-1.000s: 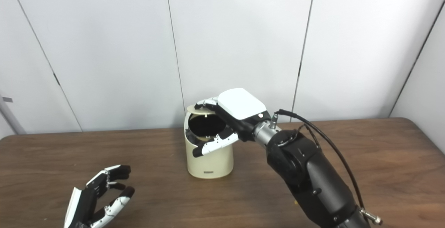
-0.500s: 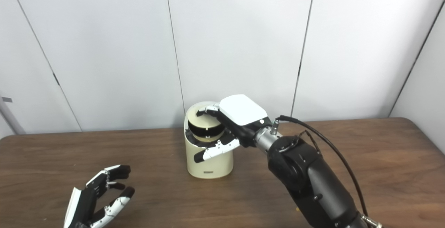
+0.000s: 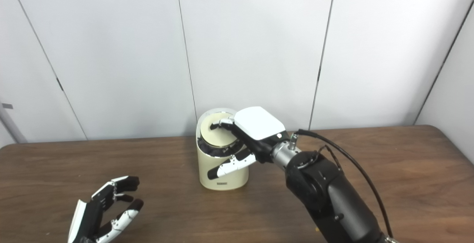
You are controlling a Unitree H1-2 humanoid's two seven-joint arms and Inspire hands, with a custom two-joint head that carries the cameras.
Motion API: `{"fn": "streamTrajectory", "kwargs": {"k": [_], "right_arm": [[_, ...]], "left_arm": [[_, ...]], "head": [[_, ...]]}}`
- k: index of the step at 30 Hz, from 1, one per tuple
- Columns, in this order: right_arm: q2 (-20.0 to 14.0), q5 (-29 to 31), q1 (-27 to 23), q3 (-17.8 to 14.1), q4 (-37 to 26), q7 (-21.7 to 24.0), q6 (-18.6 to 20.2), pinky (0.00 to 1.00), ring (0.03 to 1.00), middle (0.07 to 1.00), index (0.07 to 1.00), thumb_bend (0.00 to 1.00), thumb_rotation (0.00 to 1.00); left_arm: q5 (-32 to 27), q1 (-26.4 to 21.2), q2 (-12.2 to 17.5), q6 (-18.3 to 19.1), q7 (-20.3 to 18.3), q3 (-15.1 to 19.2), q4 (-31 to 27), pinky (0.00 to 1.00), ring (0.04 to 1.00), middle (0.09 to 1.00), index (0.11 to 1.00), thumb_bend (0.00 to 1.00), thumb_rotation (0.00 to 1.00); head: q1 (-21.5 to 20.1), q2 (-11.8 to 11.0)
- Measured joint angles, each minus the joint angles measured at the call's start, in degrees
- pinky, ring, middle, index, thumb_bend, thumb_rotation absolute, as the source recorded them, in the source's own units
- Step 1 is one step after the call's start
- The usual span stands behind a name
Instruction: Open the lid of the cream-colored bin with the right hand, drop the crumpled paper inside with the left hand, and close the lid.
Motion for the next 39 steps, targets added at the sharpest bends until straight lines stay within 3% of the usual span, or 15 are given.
{"fn": "streamTrajectory", "kwargs": {"k": [20, 39], "right_arm": [[0.4, -0.2, 1.1, 0.1, -1.0, -0.1, 0.2, 0.81, 0.822, 0.816, 0.804, 0.98, 0.85], [0.4, -1.3, 1.8, 0.2, -1.9, -0.2, 0.2, 0.75, 0.75, 0.745, 0.742, 1.0, 0.87]], "left_arm": [[-0.3, 0.1, 0.0, 0.0, -0.6, 0.1, 0.0, 0.59, 0.701, 0.714, 0.703, 0.69, 0.49], [0.2, 0.6, 0.0, 0.1, -1.2, 0.4, -0.8, 0.59, 0.694, 0.706, 0.7, 0.69, 0.5]], "head": [[-0.1, 0.4], [-0.1, 1.3]]}}
